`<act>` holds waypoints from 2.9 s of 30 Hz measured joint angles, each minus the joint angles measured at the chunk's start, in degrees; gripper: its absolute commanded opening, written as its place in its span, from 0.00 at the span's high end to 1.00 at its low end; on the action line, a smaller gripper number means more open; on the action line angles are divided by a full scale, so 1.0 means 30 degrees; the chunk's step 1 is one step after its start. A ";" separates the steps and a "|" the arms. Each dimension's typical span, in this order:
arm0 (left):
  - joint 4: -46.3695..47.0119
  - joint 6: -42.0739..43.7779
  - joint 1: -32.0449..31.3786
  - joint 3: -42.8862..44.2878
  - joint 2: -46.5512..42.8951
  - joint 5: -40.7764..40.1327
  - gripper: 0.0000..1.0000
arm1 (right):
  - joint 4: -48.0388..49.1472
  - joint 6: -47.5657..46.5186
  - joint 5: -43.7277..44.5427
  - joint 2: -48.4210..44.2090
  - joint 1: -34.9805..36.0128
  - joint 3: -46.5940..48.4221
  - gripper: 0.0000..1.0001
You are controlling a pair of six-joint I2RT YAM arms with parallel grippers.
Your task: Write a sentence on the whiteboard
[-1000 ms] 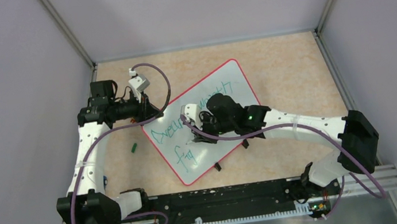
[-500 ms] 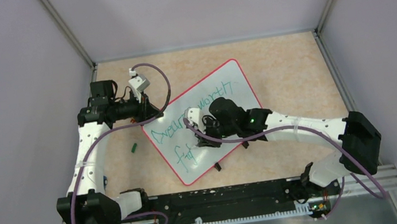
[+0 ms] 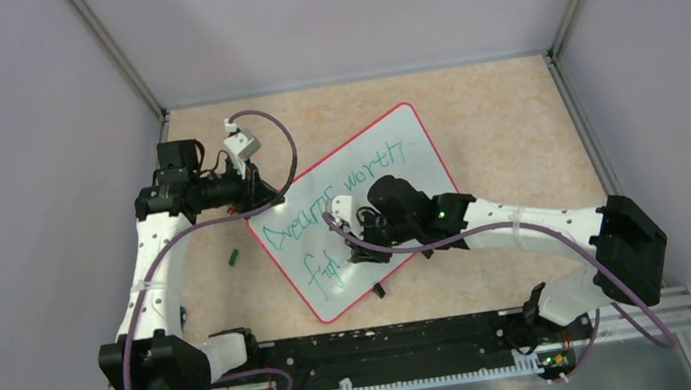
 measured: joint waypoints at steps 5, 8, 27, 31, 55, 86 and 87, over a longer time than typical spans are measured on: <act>0.0000 0.0000 0.0000 0.0000 0.0000 0.0000 1.00 | -0.0058 -0.0007 -0.0066 0.0000 0.0000 -0.0036 1.00; 0.0000 0.0000 0.0000 0.0000 0.0000 0.0000 1.00 | -0.0051 0.0000 -0.0066 0.0000 0.0000 -0.0036 1.00; 0.0000 -0.0007 0.0000 0.0000 0.0000 0.0000 1.00 | -0.0066 -0.0066 0.0495 0.0022 -0.0095 0.0940 1.00; 0.0000 0.0000 0.0000 0.0000 0.0000 -0.0007 1.00 | -0.0080 -0.0073 0.0459 0.0022 -0.0233 0.0940 1.00; 0.0000 -0.0007 0.0000 0.0000 0.0000 0.0000 1.00 | -0.0714 -0.0466 -0.0787 -0.0109 -0.0663 0.0117 1.00; -0.0022 -0.0066 0.0000 0.0000 0.0000 0.0015 1.00 | -0.0896 -0.0561 -0.0015 -0.0306 -0.0991 0.0933 1.00; -0.0022 -0.0058 0.0000 0.0000 0.0000 0.0000 1.00 | -0.0918 -0.0561 -0.0066 -0.0306 -0.1093 0.0933 1.00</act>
